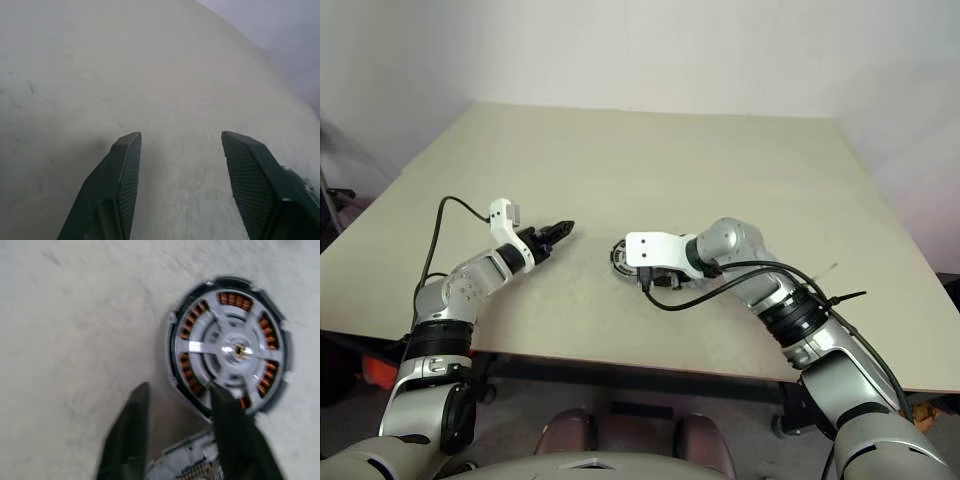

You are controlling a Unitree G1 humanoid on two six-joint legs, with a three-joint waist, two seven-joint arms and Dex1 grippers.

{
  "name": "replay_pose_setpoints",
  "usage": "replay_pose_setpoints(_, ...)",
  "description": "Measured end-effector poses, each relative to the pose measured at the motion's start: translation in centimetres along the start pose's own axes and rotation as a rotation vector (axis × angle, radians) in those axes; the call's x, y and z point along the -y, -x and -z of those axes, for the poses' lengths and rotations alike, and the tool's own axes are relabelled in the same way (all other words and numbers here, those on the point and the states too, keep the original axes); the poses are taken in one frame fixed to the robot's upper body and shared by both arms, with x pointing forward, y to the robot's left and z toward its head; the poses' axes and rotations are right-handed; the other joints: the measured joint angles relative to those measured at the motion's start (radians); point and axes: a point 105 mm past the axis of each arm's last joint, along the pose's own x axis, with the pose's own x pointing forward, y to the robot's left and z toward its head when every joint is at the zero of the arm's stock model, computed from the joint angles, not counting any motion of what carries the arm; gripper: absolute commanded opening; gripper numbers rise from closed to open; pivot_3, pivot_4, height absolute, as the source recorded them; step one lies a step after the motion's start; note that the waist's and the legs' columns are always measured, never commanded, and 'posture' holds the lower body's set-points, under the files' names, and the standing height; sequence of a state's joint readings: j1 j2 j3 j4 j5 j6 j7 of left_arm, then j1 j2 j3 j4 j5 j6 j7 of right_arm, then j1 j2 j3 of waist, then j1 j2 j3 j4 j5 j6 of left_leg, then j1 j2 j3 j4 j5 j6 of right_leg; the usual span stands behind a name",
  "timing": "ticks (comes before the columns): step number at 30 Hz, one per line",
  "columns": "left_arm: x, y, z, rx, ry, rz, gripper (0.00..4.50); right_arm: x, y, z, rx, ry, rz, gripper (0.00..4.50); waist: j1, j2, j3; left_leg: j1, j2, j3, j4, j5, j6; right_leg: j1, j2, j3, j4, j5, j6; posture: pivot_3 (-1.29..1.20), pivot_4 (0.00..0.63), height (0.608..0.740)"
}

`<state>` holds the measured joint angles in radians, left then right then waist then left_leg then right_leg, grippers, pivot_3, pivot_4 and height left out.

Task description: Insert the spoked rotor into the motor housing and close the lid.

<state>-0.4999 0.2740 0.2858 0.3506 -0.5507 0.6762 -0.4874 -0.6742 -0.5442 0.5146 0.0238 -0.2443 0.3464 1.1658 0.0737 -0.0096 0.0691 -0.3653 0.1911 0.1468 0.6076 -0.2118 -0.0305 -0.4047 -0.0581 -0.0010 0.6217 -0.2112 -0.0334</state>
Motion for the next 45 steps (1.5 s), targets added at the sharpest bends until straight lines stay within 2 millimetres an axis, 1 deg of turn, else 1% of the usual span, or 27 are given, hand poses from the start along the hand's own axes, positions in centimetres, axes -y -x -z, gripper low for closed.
replay_pose_setpoints(4, 0.0, 0.0, 0.0, -0.001, 0.001, 0.001, 2.74, 0.1, 0.9, -1.4, 0.051, -0.002, 0.015, 2.64, 0.000, 0.000, 0.000, 0.000, 0.000, 0.000, -0.001, 0.000, 0.000, 0.000, 0.000, 0.000, 0.000, 0.000, 0.000, 0.00, 0.000, 0.740)
replay_pose_setpoints(7, 0.1, -0.1, 0.1, -0.002, 0.003, 0.003, 2.74, 0.8, 1.8, -1.8, 0.087, -0.072, 0.061, 2.64, 0.000, 0.000, 0.000, 0.000, 0.000, 0.000, -0.001, 0.000, 0.000, 0.000, 0.000, 0.000, 0.000, 0.000, 0.000, 0.00, 0.000, 0.740)
replay_pose_setpoints(8, 0.1, -0.1, 0.1, -0.002, 0.003, 0.003, 2.74, 1.3, 2.0, -1.9, 0.102, -0.111, 0.089, 2.64, 0.000, 0.000, 0.000, 0.001, 0.000, 0.000, -0.001, 0.000, 0.000, 0.000, 0.000, 0.000, 0.000, 0.000, 0.000, 0.00, 0.000, 0.740)
replay_pose_setpoints(11, 0.3, -0.3, 0.3, -0.006, 0.008, 0.011, 2.74, 3.8, 2.9, -1.8, 0.176, -0.324, 0.264, 2.64, -0.001, 0.000, 0.000, 0.002, 0.000, 0.000, -0.001, 0.001, -0.001, 0.000, 0.000, 0.000, 0.001, 0.000, 0.000, 0.00, 0.000, 0.740)
replay_pose_setpoints(12, 0.5, -0.4, 0.5, -0.010, 0.012, 0.018, 2.74, 4.6, 3.5, -1.2, 0.192, -0.414, 0.327, 2.64, 0.001, 0.000, 0.000, 0.001, 0.000, 0.000, -0.001, 0.002, -0.003, 0.000, 0.000, 0.000, 0.000, 0.000, 0.000, 0.00, 0.000, 0.740)
replay_pose_setpoints(14, 0.5, -0.5, 0.7, -0.015, 0.015, 0.019, 2.74, 5.1, 4.4, -0.1, 0.198, -0.533, 0.390, 2.64, 0.004, 0.000, 0.000, 0.001, -0.001, 0.000, -0.002, 0.002, -0.003, 0.000, 0.000, 0.000, 0.000, 0.000, 0.000, 0.00, 0.000, 0.740)
replay_pose_setpoints(15, 0.5, -0.5, 0.8, -0.019, 0.016, 0.020, 2.74, 5.0, 5.0, 0.8, 0.202, -0.617, 0.404, 2.64, 0.007, 0.000, 0.000, 0.001, -0.001, 0.000, -0.002, 0.002, -0.003, 0.001, 0.000, 0.000, -0.001, 0.000, 0.000, 0.00, 0.000, 0.740)
replay_pose_setpoints(16, 0.5, -0.6, 0.8, -0.023, 0.016, 0.022, 2.74, 4.3, 5.4, 1.8, 0.204, -0.720, 0.403, 2.64, 0.010, 0.000, 0.000, 0.001, -0.001, 0.000, -0.003, 0.002, -0.003, 0.001, 0.000, 0.000, -0.003, 0.000, 0.000, 0.00, 0.000, 0.740)
replay_pose_setpoints(19, 0.5, -0.8, 0.9, -0.034, 0.019, 0.027, 2.74, 1.9, 6.2, 3.3, 0.215, -0.936, 0.364, 2.64, 0.022, 0.000, 0.000, 0.002, -0.001, 0.000, -0.007, 0.002, -0.003, 0.001, 0.000, 0.000, -0.005, 0.000, 0.000, 0.00, 0.000, 0.740)
replay_pose_setpoints(22, 1.0, -1.2, 0.8, -0.047, 0.013, 0.050, 2.74, 0.2, 7.3, 3.3, 0.239, -1.066, 0.345, 2.64, 0.024, 0.000, 0.000, 0.004, -0.001, 0.000, -0.010, 0.004, -0.006, 0.001, 0.000, 0.000, -0.005, 0.000, 0.000, 0.00, 0.000, 0.740)
replay_pose_setpoints(24, 1.3, -1.5, 0.8, -0.054, 0.008, 0.062, 2.74, -0.4, 8.2, 3.2, 0.264, -1.136, 0.343, 2.64, 0.024, 0.001, 0.000, 0.005, -0.001, 0.000, -0.011, 0.004, -0.007, 0.001, 0.000, 0.000, -0.005, 0.000, 0.000, 0.00, 0.000, 0.740)
replay_pose_setpoints(26, 1.4, -1.6, 1.1, -0.067, 0.002, 0.070, 2.74, -1.5, 9.0, 3.6, 0.293, -1.233, 0.349, 2.64, 0.026, 0.001, 0.000, 0.009, -0.001, 0.000, -0.012, 0.004, -0.007, 0.004, 0.000, 0.000, -0.005, 0.000, 0.001, 0.00, 0.000, 0.740)
replay_pose_setpoints(28, 1.4, -1.6, 1.2, -0.073, 0.000, 0.070, 2.74, -2.9, 9.1, 4.6, 0.298, -1.328, 0.346, 2.64, 0.026, 0.001, 0.000, 0.010, -0.002, 0.000, -0.012, 0.005, -0.008, 0.005, 0.000, 0.001, -0.005, 0.000, 0.001, 0.00, 0.000, 0.740)
replay_pose_setpoints(30, 1.3, -1.6, 1.3, -0.076, 0.000, 0.069, 2.74, -3.8, 8.9, 5.5, 0.322, -1.416, 0.353, 2.64, 0.026, 0.001, 0.000, 0.013, -0.002, 0.001, -0.012, 0.006, -0.009, 0.007, 0.000, 0.002, -0.005, 0.000, 0.001, 0.00, 0.000, 0.740)
replay_pose_setpoints(34, 1.3, -1.5, 1.4, -0.080, 0.002, 0.073, 2.74, -4.4, 8.6, 7.5, 0.353, -1.574, 0.407, 2.64, 0.025, 0.002, 0.000, 0.014, -0.002, 0.001, -0.014, 0.007, -0.012, 0.007, 0.000, 0.002, -0.004, -0.002, 0.004, 0.00, 0.000, 0.740)
replay_pose_setpoints(37, 1.2, -1.4, 1.3, -0.080, -0.002, 0.072, 2.74, -5.0, 8.2, 8.3, 0.368, -1.657, 0.426, 2.64, 0.026, 0.002, 0.000, 0.015, -0.002, 0.001, -0.016, 0.007, -0.012, 0.007, 0.000, 0.001, -0.004, -0.002, 0.004, 0.00, 0.000, 0.740)
replay_pose_setpoints(40, 1.0, -1.3, 1.1, -0.081, -0.007, 0.067, 2.74, -6.1, 7.3, 8.6, 0.361, -1.727, 0.404, 3.17, 0.026, 0.003, -0.001, 0.015, -0.003, 0.001, -0.019, 0.008, -0.013, 0.007, 0.000, 0.001, -0.006, -0.001, 0.001, 0.00, 0.000, 0.740)
replay_pose_setpoints(44, 0.9, -1.2, 1.2, -0.088, -0.005, 0.068, 2.74, -6.7, 6.4, 7.0, 0.425, -1.741, 0.327, 4.49, 0.026, 0.004, -0.001, 0.015, -0.003, 0.001, -0.025, 0.009, -0.014, 0.007, 0.000, 0.001, -0.012, 0.000, 0.001, 0.00, 0.000, 0.740)
replay_pose_setpoints(45, 0.8, -1.2, 1.2, -0.089, -0.007, 0.065, 2.74, -6.7, 6.4, 6.6, 0.442, -1.739, 0.311, 4.49, 0.026, 0.004, -0.001, 0.015, -0.003, 0.001, -0.026, 0.009, -0.015, 0.007, 0.000, 0.000, -0.013, 0.000, 0.001, 0.00, 0.000, 0.740)
